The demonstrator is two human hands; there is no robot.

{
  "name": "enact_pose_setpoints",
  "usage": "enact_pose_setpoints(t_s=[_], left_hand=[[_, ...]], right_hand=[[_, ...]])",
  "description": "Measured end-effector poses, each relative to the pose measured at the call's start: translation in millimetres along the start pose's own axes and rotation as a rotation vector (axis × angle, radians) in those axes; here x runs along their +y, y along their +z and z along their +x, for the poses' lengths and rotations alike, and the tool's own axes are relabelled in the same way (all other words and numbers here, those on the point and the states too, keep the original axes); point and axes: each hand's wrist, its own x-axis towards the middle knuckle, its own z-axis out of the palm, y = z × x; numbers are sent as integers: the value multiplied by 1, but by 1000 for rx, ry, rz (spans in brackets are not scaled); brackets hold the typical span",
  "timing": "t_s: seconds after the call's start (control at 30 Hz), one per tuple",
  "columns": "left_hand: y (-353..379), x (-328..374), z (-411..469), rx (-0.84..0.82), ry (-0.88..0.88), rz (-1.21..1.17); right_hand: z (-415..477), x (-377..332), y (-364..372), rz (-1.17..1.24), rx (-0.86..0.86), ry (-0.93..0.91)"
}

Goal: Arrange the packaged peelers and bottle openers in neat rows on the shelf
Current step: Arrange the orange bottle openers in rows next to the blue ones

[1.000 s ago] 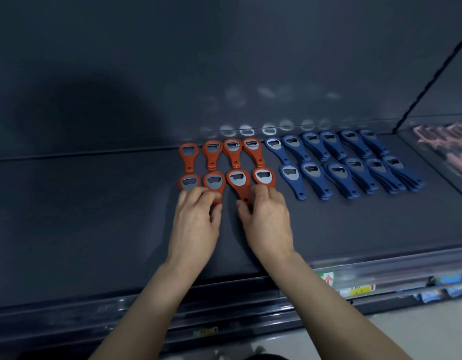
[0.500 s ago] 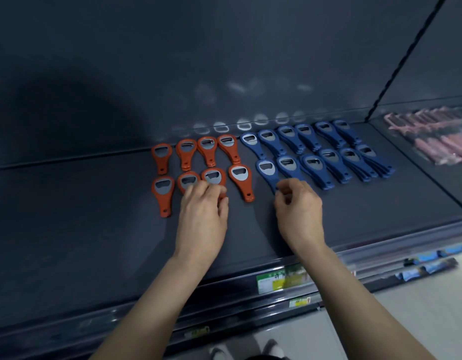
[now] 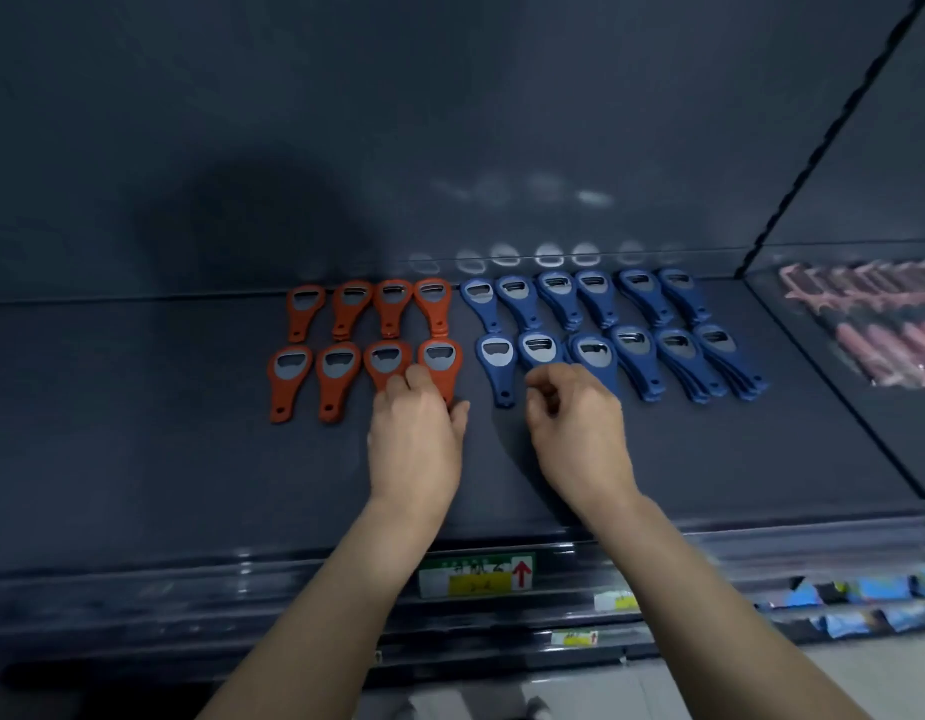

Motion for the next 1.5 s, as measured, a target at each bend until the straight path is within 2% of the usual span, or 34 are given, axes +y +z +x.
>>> enact_pose_setpoints(t_s=[0.2,0.63,0.77,0.87,1.07,1.2,1.37,1.5], left_hand=[[5,5,-2,6,-84,-41],[8,17,-8,58,-157,-58],[8,30,-15,134,-84,-59],[16,43,-16,56,-5,-122],[26,48,-10,8,69,-131],[28,44,-6,-32,177,-129],[30,41,-1,-63,203,-154],[27,45,-3,-28,208,-149]], right_hand=[[27,-6,-7,73,-135,-122],[19,42,-36,85,-104,-110],[18,53,-43,69,-75,-46],[12,51,-42,14,-123,-23],[-2,26,-41,-117,52,-184],[5,28,-44,-103,40,-138],[11,49,-53,-79,80,2],[13,67,-63,-46,155,118]])
